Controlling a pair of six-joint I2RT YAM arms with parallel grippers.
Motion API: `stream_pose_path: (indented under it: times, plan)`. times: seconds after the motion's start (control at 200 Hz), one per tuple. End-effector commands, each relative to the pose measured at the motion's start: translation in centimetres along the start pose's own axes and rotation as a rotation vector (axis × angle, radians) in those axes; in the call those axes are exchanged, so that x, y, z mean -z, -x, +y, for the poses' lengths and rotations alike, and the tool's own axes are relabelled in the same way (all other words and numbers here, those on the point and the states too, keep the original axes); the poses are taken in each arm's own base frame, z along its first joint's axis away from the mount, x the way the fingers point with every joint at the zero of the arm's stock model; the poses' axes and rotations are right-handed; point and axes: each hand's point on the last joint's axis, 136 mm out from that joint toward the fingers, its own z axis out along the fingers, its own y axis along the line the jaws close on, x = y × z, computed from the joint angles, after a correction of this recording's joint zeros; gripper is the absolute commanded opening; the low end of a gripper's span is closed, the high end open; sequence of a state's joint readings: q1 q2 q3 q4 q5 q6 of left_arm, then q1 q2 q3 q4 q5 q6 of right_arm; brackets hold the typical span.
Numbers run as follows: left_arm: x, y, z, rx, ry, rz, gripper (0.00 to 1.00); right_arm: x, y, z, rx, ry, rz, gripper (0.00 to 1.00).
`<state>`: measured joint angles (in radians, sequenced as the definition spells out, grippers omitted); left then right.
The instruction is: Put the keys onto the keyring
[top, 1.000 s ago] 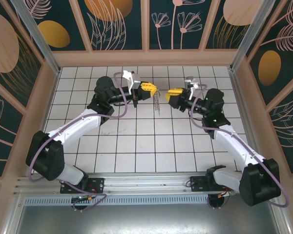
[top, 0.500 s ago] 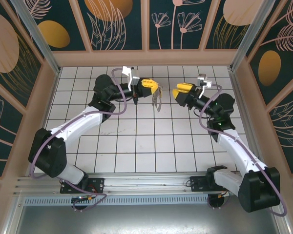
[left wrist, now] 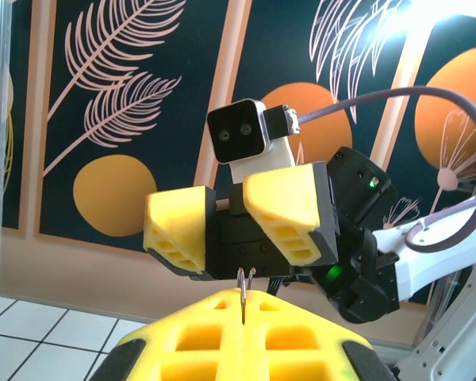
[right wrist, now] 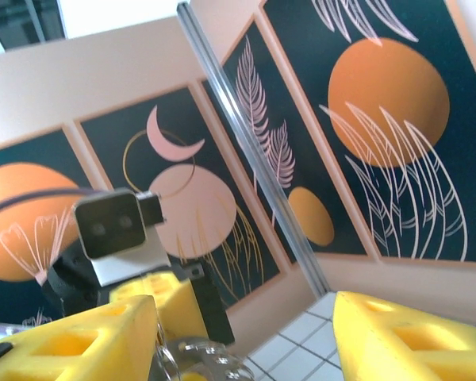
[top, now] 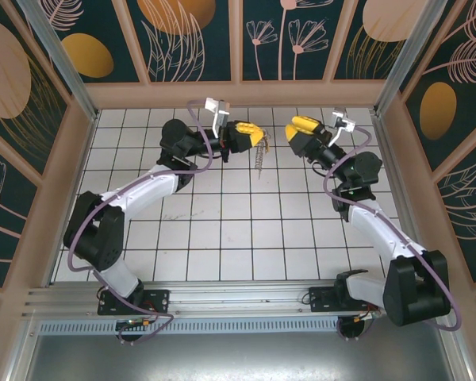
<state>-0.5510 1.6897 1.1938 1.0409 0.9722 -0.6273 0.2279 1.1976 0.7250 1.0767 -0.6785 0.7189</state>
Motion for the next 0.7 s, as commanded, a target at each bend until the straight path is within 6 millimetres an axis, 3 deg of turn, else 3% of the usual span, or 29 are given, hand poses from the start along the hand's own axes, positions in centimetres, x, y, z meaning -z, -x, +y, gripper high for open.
stream_pose_path:
  times: [0.0, 0.195, 0.696]
  plan:
    - [0.2, 2.8, -0.8, 0.024, -0.049, -0.092, 0.00, -0.6, 3.1, 1.4, -0.010, 0.063, -0.112, 0.60]
    - [0.5, 2.3, 0.5, 0.114, -0.046, -0.129, 0.00, -1.9, 1.9, 1.4, -0.074, 0.107, -0.086, 0.60]
    - [0.7, 2.2, 1.5, 0.184, 0.010, -0.142, 0.00, -4.6, -1.9, 2.0, -0.136, 0.165, -0.004, 0.61]
